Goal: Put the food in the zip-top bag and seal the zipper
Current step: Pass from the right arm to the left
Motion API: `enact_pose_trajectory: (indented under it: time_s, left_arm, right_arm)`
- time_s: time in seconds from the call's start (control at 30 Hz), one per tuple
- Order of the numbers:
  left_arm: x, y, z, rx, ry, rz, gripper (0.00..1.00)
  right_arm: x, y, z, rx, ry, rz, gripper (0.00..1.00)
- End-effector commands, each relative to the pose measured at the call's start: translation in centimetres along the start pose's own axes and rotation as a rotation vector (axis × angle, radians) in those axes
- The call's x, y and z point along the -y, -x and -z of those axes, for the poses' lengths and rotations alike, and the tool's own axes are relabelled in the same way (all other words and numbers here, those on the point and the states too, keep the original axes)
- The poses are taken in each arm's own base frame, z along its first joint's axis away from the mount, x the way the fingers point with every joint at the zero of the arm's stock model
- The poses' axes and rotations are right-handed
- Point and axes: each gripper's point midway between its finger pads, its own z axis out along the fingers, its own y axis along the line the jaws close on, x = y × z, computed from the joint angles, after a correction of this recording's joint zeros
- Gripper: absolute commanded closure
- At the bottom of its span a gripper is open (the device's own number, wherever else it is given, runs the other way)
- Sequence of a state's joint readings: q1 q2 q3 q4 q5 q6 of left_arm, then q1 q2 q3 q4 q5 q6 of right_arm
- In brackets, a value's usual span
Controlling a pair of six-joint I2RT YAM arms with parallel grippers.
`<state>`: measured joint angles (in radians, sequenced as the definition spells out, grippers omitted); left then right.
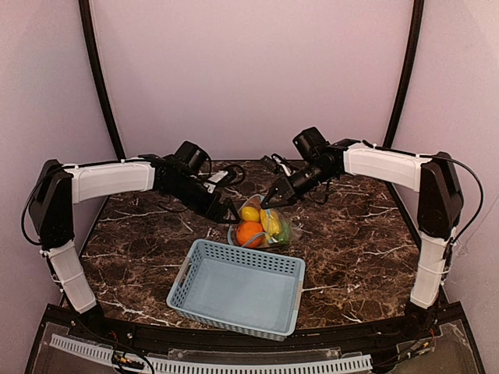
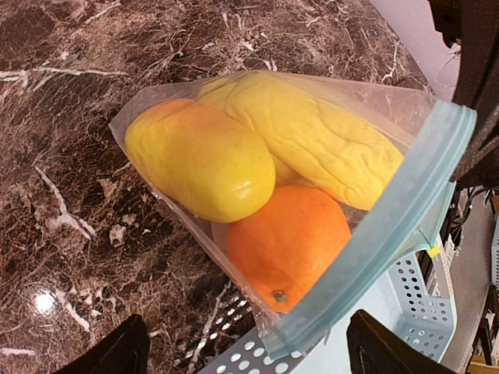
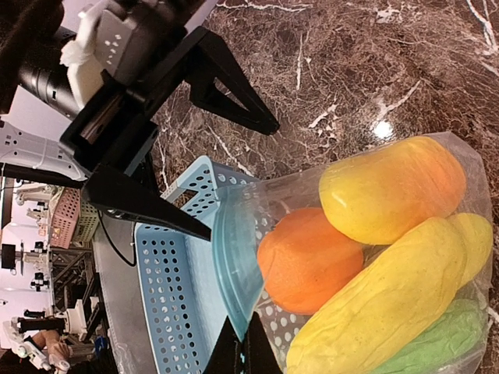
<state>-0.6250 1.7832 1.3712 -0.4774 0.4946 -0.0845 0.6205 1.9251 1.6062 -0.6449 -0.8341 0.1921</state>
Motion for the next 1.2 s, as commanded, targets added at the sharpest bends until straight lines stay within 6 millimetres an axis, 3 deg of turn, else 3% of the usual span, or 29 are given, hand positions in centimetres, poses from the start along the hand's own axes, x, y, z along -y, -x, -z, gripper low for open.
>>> enact_pose_trajectory:
  time_s: [0.0, 0.3, 0.4, 0.47, 0.57, 0.63, 0.77, 0.93, 1.07, 1.17]
  left_arm:
    - [-0.1, 1.0, 0.3, 0.007, 0.043, -0.032, 0.16]
    - [0.9, 1.8, -0.7, 0.042, -0.024, -0.02, 0.6]
    - [0.9, 1.8, -0.8, 0.042, -0.029, -0.022, 0.66]
    - [1.0, 1.7, -0.9, 0.04, -0.03, -0.027, 0.75]
    - [1.0, 1.5, -0.9, 0.039, -0.032, -0.025, 0.96]
    - [1.0, 1.4, -0.6, 0.045, -0.026, -0.02, 0.99]
    - [0.5, 1.1, 0.1, 0.074, 0.019, 0.023, 0.99]
    - [0.1, 0.5, 0.5, 0.084, 0.03, 0.096, 0.99]
    - [0.3, 0.5, 0.7, 0.086, 0.002, 0.132, 0.99]
    - [0.3, 0.6, 0.9, 0.092, -0.008, 0.146, 0.99]
  right_arm:
    - [-1.0, 0.7, 0.0, 0.011, 0.051, 0.045, 1.0]
    - [-0.7, 0.4, -0.3, 0.005, 0.047, 0.039, 1.0]
    - [-0.6, 0.4, -0.3, 0.003, 0.048, 0.036, 1.0]
    - [-0.6, 0.4, -0.3, 0.004, 0.046, 0.035, 1.0]
    - [-0.3, 0.4, -0.2, 0.008, 0.025, 0.033, 1.0]
    - [0.0, 0.4, 0.0, 0.017, -0.009, 0.027, 0.96]
    - [1.2, 0.3, 1.3, 0.058, -0.144, -0.001, 0.64]
    - [2.3, -0.8, 3.8, 0.15, -0.344, -0.071, 0.38]
    - [2.3, -2.6, 4.6, 0.219, -0.523, -0.121, 0.31]
    - [0.3, -3.6, 4.0, 0.257, -0.566, -0.096, 0.29]
